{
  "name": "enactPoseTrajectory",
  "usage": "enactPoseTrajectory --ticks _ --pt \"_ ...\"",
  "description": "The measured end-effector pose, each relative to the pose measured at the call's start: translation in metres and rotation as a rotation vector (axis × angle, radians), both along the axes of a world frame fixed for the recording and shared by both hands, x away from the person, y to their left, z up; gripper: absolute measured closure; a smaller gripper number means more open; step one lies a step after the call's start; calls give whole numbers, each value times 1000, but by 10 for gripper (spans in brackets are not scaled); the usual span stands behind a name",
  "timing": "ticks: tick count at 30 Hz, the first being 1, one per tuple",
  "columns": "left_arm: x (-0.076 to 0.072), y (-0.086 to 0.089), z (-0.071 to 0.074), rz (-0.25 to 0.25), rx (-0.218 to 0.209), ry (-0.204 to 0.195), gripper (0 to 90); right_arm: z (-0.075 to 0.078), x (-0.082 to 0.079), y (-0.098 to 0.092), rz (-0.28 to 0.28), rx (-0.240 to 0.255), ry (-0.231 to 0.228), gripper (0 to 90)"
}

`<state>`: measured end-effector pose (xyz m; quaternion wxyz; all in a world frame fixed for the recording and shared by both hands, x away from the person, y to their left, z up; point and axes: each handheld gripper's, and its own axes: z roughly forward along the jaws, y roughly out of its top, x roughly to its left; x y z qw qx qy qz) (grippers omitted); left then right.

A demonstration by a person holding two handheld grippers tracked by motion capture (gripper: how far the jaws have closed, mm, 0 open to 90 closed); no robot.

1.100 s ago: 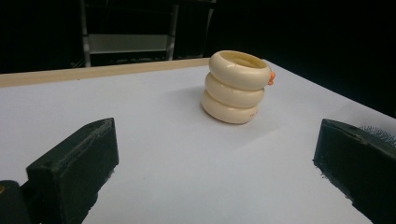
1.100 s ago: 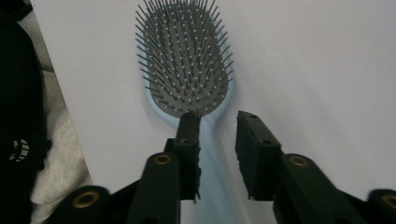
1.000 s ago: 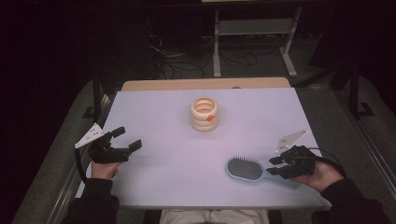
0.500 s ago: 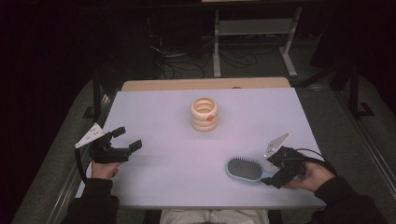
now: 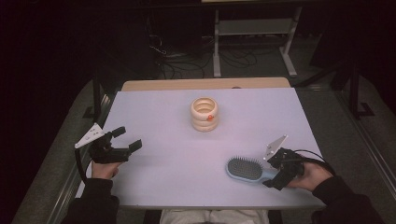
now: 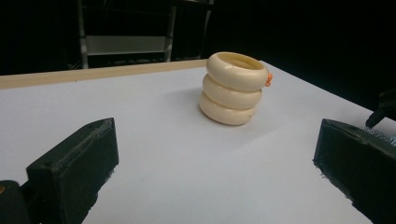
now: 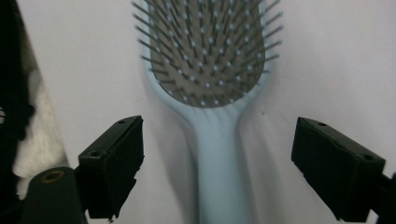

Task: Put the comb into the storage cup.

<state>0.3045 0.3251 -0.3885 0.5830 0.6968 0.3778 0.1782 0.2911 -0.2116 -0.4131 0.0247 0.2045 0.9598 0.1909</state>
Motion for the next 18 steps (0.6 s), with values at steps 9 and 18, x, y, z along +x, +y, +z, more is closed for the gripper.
enactPoseTrajectory --ticks 9,18 --pt "0 0 0 -1 0 1 0 -8 3 1 25 -40 14 381" --pt "0 0 0 -1 -8 -1 0 -9 3 5 62 -59 19 564"
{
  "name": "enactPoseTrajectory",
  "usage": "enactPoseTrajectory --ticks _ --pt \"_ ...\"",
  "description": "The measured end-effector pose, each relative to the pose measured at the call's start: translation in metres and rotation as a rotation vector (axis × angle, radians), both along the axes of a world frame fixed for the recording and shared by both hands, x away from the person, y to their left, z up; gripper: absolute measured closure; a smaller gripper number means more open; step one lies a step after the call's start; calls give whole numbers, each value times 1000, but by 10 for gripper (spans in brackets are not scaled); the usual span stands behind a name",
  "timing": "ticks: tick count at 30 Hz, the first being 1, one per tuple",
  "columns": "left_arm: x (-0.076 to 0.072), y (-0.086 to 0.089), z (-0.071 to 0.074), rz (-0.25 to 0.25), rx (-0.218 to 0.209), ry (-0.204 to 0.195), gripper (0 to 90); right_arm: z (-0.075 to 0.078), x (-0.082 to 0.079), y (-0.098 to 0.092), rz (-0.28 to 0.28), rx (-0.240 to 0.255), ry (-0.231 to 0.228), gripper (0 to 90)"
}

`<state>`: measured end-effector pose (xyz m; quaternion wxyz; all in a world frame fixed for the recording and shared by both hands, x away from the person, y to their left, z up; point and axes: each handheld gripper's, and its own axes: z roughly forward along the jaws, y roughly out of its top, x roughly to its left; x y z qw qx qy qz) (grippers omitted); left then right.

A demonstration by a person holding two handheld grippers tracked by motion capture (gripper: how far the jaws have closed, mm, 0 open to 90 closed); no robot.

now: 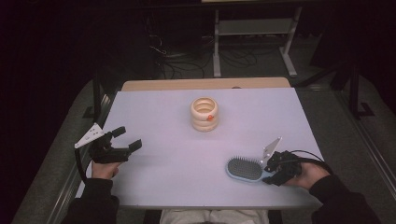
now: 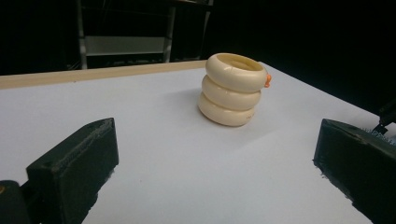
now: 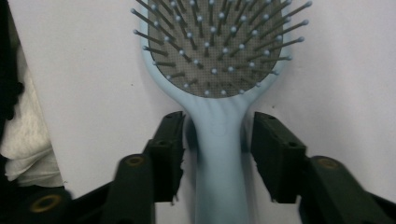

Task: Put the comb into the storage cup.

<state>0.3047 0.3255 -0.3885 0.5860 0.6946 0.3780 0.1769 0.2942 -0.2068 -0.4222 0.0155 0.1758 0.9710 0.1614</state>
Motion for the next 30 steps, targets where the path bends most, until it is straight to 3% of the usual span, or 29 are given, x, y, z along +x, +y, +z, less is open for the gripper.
enactPoseTrajectory --ticks 7,13,30 --pt "0 0 0 -1 0 -1 0 1 -3 1 17 -3 -16 657" --pt "0 0 0 -1 1 0 0 0 -6 1 23 8 -51 671" --pt "0 0 0 -1 3 1 0 13 -3 -5 -3 59 -79 680"
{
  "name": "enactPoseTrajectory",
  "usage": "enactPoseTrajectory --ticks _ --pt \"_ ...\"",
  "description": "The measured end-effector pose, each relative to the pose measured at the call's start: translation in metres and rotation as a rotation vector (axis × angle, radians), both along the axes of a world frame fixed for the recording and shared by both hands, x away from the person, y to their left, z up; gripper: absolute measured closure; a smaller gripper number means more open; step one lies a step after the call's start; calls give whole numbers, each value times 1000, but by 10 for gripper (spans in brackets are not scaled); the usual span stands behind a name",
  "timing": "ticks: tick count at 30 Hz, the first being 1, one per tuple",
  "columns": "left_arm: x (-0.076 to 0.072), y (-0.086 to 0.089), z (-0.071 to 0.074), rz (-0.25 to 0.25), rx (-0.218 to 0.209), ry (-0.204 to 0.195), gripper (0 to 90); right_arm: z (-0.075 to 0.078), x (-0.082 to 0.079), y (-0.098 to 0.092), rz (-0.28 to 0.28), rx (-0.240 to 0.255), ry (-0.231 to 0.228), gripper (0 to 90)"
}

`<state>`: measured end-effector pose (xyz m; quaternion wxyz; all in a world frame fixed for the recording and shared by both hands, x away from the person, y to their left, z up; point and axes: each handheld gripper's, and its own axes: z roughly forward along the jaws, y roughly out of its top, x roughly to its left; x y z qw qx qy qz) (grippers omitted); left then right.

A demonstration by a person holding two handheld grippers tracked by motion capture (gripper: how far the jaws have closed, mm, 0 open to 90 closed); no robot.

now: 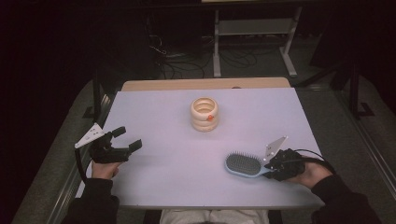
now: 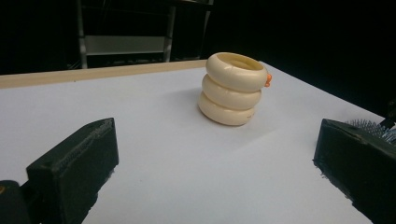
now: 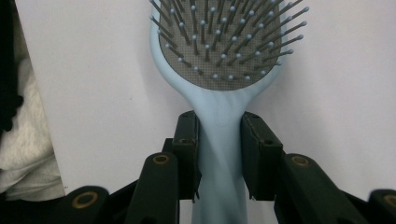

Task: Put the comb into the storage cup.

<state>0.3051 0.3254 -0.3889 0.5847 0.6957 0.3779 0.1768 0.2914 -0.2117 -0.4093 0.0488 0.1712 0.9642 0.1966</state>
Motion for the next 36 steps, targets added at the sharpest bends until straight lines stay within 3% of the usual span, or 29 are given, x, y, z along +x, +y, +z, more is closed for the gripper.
enactPoseTrajectory --ticks 11,36 --pt "0 0 0 1 0 0 0 19 6 1 -16 60 -26 680" --pt "0 -1 0 0 0 2 0 60 28 19 2 122 -101 680"
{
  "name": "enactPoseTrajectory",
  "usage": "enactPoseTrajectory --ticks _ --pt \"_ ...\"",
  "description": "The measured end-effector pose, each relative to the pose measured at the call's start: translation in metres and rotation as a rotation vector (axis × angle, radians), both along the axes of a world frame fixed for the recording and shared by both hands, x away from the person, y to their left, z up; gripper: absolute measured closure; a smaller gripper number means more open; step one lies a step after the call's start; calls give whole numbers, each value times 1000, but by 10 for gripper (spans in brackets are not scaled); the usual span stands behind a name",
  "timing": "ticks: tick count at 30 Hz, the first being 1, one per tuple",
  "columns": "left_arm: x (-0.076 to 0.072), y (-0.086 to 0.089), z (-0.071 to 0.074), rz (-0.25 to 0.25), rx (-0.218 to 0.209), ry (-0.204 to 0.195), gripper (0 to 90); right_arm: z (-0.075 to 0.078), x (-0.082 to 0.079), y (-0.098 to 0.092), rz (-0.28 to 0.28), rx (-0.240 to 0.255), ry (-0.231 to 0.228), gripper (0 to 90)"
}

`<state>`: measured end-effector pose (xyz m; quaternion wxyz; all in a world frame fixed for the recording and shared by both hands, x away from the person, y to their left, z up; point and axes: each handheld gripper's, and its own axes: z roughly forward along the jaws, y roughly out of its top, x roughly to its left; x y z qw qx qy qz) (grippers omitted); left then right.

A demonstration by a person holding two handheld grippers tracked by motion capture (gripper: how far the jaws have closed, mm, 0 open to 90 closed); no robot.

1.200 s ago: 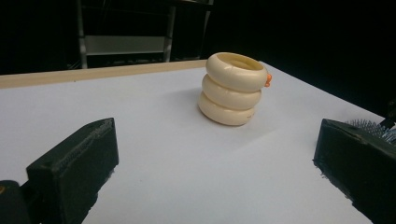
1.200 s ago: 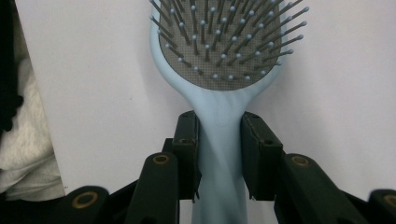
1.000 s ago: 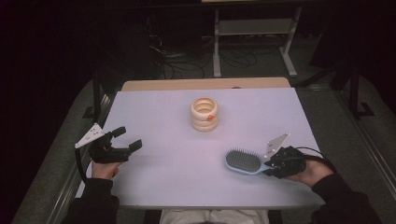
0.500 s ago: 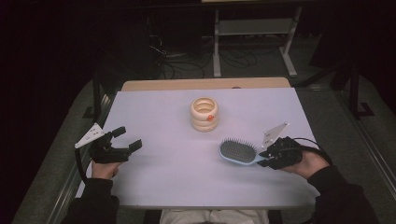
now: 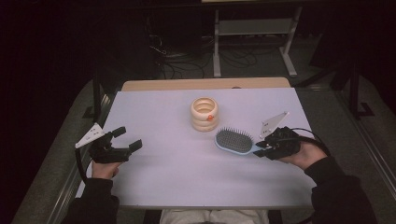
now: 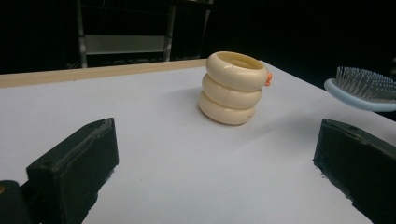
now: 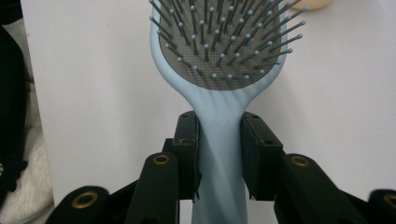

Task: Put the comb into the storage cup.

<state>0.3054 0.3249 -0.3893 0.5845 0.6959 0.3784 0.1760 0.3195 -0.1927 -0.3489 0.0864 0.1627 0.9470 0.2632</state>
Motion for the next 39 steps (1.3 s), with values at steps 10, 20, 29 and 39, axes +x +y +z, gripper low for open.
enactPoseTrajectory --ticks 10,20,29,39 --pt "0 0 0 0 -1 -1 0 15 9 10 9 20 -24 680" --pt "0 0 0 -1 -1 -1 0 27 22 21 6 29 -41 680" --pt "0 0 0 -2 0 -2 0 37 31 25 -9 61 -62 680" --pt "0 -1 0 -3 1 1 0 46 38 33 -26 68 -88 680"
